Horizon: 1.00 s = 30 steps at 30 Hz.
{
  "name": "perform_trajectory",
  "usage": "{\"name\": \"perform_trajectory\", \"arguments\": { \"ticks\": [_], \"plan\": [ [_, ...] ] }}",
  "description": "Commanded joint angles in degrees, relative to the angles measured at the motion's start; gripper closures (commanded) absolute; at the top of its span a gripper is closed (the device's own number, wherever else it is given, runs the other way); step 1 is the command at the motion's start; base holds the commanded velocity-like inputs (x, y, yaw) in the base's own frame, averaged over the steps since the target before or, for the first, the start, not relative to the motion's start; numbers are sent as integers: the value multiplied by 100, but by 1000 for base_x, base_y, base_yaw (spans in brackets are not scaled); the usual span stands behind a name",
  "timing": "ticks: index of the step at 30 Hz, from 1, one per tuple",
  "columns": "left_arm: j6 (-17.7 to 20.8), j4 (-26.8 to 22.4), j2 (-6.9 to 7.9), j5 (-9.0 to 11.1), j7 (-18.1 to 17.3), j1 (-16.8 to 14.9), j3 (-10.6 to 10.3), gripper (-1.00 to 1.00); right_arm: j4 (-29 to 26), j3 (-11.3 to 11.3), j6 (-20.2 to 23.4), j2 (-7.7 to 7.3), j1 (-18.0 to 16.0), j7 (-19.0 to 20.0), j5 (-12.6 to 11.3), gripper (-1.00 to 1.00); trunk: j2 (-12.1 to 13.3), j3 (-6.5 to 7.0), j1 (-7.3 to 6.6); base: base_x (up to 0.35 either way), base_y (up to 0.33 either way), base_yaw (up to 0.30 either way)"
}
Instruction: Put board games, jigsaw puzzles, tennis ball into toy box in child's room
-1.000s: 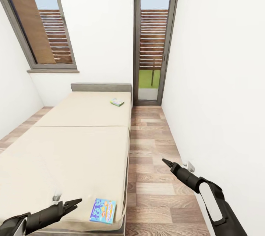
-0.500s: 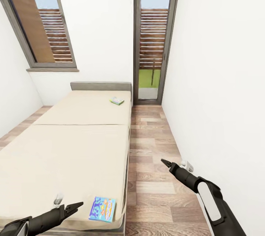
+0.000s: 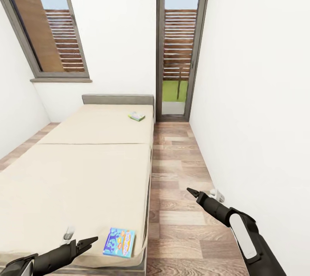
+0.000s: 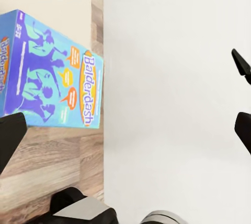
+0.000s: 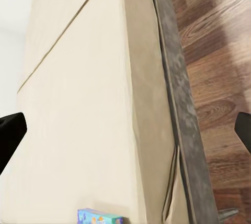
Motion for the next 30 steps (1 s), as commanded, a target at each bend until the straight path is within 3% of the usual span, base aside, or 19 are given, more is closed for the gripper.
{"name": "perform_trajectory", "arguments": {
  "ticks": [1,30],
  "plan": [
    [57,33,-3,13,-13,-3,6,-100,-6,5,35,1,-4,18,-7,-100,-44,-24,22,0,0,0],
    [57,128,-8,11,-61,-4,6,-100,-38,34,40,-7,-4,30,-3,-100,-1207,-544,659,0,0,0]
  ]
}}
